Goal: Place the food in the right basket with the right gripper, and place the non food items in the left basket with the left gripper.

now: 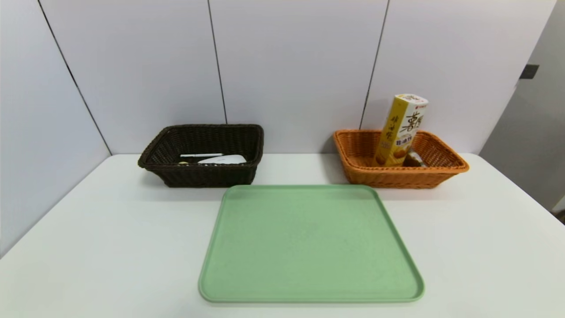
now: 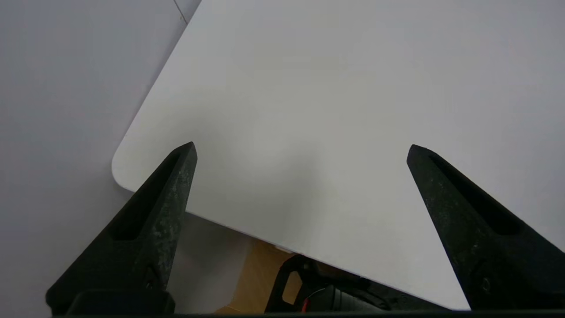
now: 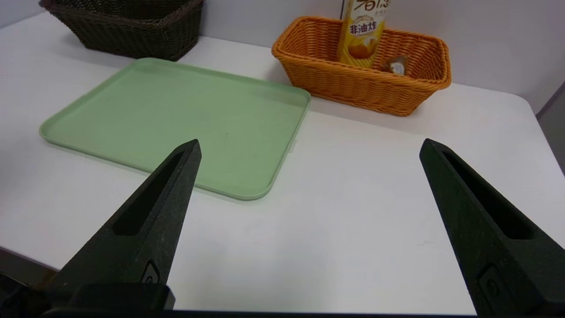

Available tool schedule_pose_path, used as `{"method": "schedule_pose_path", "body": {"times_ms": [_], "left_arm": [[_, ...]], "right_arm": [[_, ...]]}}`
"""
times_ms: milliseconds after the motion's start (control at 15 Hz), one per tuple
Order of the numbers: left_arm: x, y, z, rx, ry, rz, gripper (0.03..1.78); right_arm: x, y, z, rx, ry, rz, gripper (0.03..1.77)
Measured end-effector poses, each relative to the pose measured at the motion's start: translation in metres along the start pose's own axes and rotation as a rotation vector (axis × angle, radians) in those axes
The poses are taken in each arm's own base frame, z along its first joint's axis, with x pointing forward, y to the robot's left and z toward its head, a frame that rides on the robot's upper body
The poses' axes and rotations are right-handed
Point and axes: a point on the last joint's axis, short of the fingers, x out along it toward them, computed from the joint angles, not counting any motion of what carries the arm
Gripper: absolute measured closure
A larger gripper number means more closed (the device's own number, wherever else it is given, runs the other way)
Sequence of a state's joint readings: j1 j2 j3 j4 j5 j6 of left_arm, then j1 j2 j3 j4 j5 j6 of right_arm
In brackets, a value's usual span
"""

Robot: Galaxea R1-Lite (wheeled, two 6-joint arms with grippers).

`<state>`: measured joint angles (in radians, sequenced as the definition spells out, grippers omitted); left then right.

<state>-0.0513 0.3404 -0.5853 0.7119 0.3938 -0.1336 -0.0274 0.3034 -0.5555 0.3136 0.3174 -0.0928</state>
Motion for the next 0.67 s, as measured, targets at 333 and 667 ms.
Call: {"method": "schedule_pose_path", "body": {"times_ms": [333,667], "left_arm": [[-0.003,0.002,-0.044,0.133,-0.128,-0.114,0.12],[0.013,-0.006,-0.058,0.124,-0.336,-0.194,0.12]], "right_arm": [[-0.005,0.003,-0.020,-0.030,0.007,-0.036,0.09],[-0.005,-0.001,-0.019,-0.049,-0.062,-0.192,0.09]]}}
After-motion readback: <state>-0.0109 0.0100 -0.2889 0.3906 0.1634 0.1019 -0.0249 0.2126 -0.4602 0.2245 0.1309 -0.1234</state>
